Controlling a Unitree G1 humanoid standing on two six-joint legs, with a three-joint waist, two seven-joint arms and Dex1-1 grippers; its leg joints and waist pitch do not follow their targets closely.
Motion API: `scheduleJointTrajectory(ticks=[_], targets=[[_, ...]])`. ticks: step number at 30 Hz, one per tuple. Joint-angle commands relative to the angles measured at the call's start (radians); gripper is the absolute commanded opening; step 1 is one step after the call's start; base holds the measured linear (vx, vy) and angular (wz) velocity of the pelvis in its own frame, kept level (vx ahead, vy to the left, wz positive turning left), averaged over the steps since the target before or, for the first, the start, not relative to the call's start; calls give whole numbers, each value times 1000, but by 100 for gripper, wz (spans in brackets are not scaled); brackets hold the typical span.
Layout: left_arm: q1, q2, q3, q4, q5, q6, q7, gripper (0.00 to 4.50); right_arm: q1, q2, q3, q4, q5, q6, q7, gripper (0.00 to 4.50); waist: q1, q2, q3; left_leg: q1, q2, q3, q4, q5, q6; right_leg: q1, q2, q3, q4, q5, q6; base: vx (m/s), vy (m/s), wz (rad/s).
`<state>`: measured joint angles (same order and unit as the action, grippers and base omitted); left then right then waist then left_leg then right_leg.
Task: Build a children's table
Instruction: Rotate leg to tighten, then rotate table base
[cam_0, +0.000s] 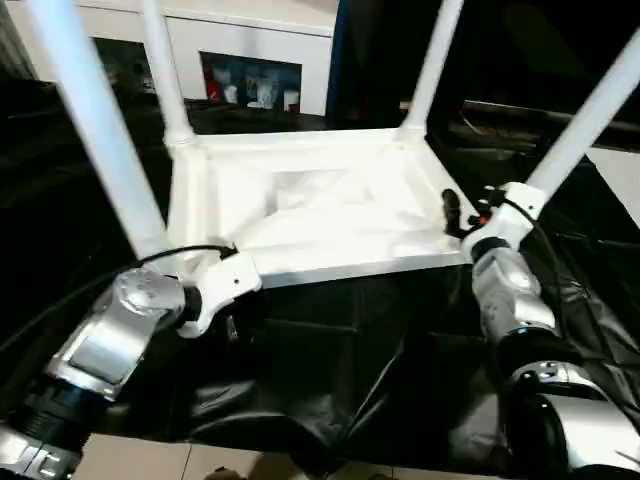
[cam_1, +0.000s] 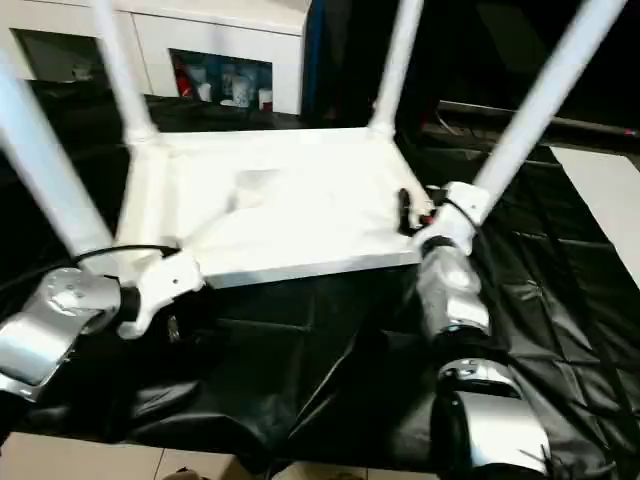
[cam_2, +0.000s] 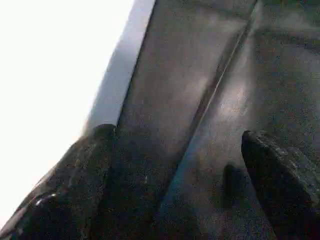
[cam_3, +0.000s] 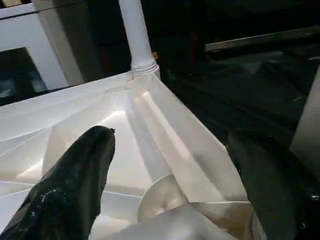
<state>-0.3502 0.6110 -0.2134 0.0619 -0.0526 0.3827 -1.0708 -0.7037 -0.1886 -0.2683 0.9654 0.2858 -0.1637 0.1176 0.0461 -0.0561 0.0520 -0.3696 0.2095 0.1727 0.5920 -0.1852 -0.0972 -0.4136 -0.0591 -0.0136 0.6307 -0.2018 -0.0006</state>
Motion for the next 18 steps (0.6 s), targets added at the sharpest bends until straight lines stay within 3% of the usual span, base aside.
scheduleJointTrajectory(ticks=[1, 3, 6, 9, 12, 13, 15, 18], targets=[[17, 6, 108, -34, -128, -7, -82, 446, 13, -19, 22, -17, -12, 3, 89, 399, -10, 15, -71, 6, -3, 15, -57, -123, -6, 60, -35, 25, -51, 31, -213, 0, 0, 0], [51, 39, 165, -93, -226, 59, -177, 446, 33, -15, 72, -45, -36, 9, 153, 399, -16, 16, -69, 6, 0, 14, -58, -123, 0, 58, -35, 24, -50, 33, -223, 0, 0, 0], [90, 93, 224, -138, -308, 151, -261, 446, 64, -13, 131, -81, -70, 11, 207, 399, -24, 14, -66, 10, 2, 15, -59, -135, 9, 55, -33, 24, -53, 16, -230, 0, 0, 0], [177, 216, 290, -106, -326, 166, -331, 446, 124, -14, 184, -135, -121, -5, 204, 399, -33, 17, -60, 9, 3, 13, -63, -167, 9, 50, -33, 25, -62, -66, -219, 0, 0, 0], [207, 250, 315, -98, -338, 164, -343, 446, 147, -14, 188, -156, -134, 2, 190, 399, -39, 22, -58, 16, 5, 12, -66, -198, -2, 45, -32, 26, -67, -104, -210, 0, 0, 0], [241, 289, 365, -78, -361, 169, -361, 446, 181, -17, 191, -181, -156, 9, 168, 399, -39, 27, -54, 16, 6, 12, -68, -217, -11, 41, -32, 27, -67, -112, -215, 0, 0, 0], [257, 307, 403, -61, -371, 177, -367, 446, 203, -19, 189, -195, -165, 14, 149, 399, -40, 27, -53, 15, 5, 11, -71, -230, -15, 42, -31, 27, -69, -125, -207, 0, 0, 0], [301, 345, 531, -11, -394, 216, -366, 446, 275, -24, 155, -247, -165, 28, 71, 399, -43, 25, -49, 19, 4, 11, -72, -267, -25, 38, -30, 29, -74, -159, -189, 0, 0, 0]])
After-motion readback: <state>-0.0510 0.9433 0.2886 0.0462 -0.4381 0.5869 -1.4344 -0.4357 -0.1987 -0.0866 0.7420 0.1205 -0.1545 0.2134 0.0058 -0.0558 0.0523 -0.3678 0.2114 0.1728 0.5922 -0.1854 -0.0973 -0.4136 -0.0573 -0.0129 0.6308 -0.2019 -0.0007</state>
